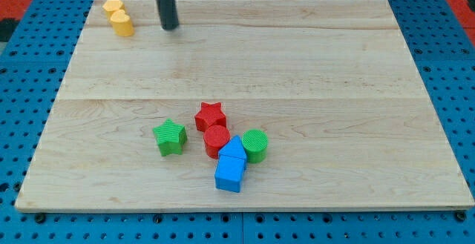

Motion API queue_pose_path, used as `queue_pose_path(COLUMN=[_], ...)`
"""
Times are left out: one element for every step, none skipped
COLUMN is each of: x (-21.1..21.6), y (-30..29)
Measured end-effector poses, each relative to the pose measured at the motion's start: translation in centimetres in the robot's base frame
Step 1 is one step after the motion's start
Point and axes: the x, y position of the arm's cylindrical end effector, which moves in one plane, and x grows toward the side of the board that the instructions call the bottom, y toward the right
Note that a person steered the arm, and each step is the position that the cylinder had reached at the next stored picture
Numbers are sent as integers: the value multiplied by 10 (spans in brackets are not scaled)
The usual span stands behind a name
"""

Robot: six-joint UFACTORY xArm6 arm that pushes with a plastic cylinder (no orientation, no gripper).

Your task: Separate the yellow heart and the yellow hexagon

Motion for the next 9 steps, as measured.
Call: queue_pose_path(x=[-46,-22,21,53,30,22,-3,11,66], y=[-52,-108,-114,-67,-111,-153,-113,-74,-38])
